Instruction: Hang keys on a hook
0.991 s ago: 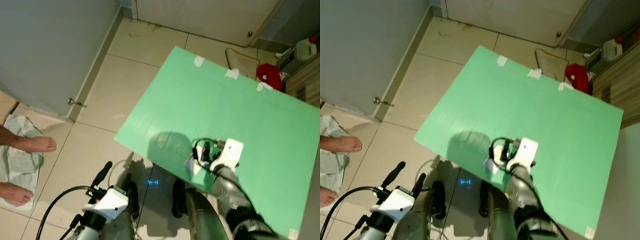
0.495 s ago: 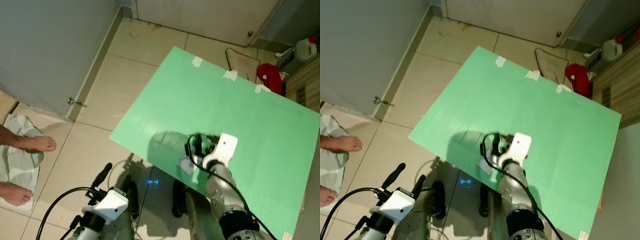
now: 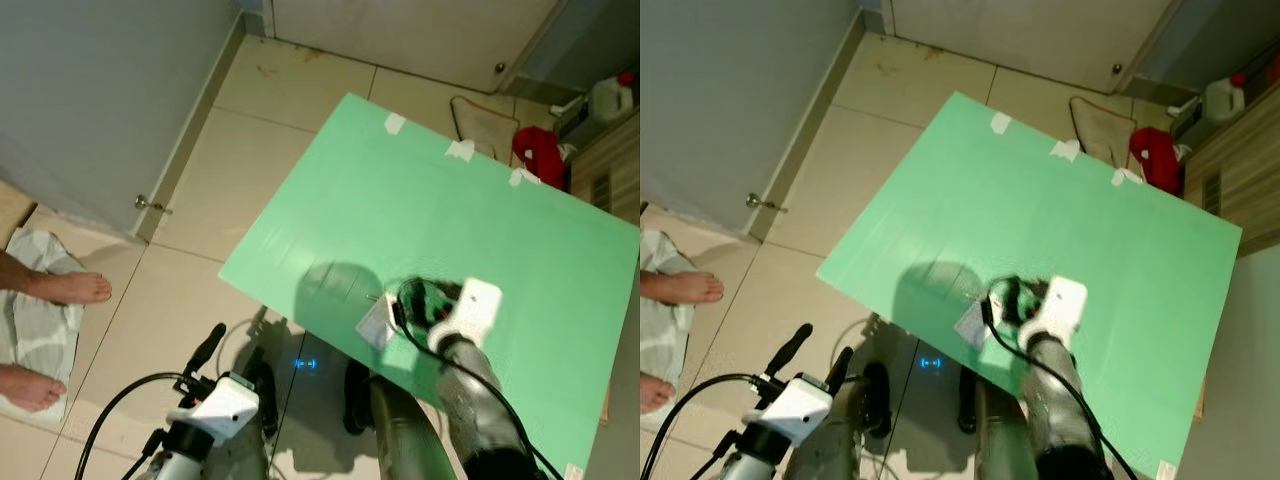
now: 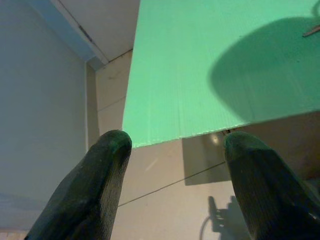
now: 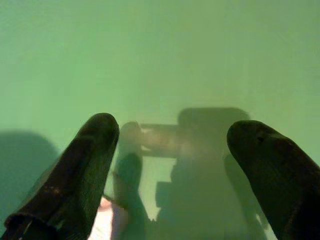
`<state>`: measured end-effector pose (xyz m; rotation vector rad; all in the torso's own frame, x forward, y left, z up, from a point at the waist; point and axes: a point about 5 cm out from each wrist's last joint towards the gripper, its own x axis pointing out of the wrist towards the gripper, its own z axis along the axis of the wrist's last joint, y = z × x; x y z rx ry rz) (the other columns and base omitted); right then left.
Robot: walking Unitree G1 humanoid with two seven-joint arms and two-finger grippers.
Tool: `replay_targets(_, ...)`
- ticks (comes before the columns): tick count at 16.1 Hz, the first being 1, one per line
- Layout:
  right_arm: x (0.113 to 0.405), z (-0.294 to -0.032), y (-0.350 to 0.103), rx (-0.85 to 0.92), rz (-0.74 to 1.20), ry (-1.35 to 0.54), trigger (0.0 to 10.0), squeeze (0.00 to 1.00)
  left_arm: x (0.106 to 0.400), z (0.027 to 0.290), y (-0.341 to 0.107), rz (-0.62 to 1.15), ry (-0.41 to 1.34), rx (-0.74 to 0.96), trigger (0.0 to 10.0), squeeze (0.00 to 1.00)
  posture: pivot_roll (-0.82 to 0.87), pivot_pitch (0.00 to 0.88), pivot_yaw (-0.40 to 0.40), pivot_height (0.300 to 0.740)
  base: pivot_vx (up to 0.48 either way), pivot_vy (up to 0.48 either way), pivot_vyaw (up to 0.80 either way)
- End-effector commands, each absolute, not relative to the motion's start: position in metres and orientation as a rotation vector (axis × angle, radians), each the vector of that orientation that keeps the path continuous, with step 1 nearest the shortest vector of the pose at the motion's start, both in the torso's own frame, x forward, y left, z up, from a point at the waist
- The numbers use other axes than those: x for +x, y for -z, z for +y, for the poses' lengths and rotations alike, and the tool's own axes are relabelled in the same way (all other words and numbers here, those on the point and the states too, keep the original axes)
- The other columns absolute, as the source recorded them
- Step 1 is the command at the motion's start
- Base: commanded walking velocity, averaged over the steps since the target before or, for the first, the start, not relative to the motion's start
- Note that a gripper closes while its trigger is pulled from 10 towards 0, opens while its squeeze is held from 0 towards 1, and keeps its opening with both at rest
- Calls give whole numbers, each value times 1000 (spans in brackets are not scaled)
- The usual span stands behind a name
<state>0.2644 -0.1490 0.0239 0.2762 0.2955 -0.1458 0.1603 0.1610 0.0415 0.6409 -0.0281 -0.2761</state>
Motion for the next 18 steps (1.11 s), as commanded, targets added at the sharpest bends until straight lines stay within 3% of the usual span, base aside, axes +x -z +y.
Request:
replay_targets(1, 248, -130, -10, 363, 377, 134, 10000, 0, 150, 162, -33, 19, 282, 640, 10000, 0, 145, 396, -58, 722, 0, 0, 0)
replay_targets(6, 232, -104, -16, 516, 434, 23, 10000, 0, 153, 162, -32, 20, 280, 641, 10000, 0, 139, 392, -57, 722, 0, 0, 0)
replay_targets(13, 239, -109, -30, 355, 367, -84, 10000, 0, 164, 161, -33, 3, 258, 640, 10000, 0, 113, 351, -63, 722, 0, 0, 0)
replay_targets(18, 239, -104, -18, 378, 429, -75, 10000, 0, 169, 166, -32, 3, 251, 649, 10000, 0, 126, 356, -57, 722, 0, 0, 0)
